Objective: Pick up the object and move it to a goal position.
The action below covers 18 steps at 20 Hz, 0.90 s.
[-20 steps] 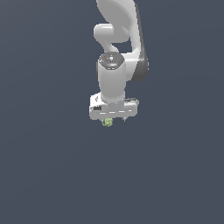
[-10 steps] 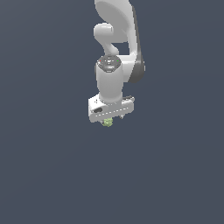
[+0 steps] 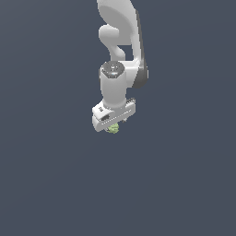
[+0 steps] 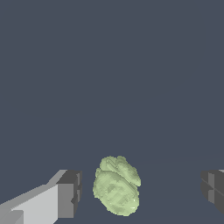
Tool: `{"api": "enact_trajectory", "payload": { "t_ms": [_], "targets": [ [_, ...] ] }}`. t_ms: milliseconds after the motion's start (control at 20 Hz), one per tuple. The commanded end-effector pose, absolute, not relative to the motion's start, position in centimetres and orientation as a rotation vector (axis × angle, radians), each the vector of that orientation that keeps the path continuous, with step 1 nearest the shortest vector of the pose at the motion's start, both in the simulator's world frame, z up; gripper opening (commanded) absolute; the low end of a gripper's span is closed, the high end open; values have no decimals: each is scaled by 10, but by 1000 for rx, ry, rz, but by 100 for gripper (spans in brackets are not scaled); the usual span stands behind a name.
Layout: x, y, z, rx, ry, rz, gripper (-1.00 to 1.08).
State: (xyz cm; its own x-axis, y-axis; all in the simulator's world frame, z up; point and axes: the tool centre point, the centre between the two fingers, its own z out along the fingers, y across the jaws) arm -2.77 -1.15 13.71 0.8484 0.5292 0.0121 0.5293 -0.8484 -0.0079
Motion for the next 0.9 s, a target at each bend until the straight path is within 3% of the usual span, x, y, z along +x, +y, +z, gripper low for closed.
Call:
{"api": "enact_trajectory", "payload": {
  "t_ms": [0, 850],
  "targets": [
    [-32, -14, 133, -2981, -965, -13, 100],
    [-65, -26, 107, -2691, -1621, -3, 100]
  ]
}}
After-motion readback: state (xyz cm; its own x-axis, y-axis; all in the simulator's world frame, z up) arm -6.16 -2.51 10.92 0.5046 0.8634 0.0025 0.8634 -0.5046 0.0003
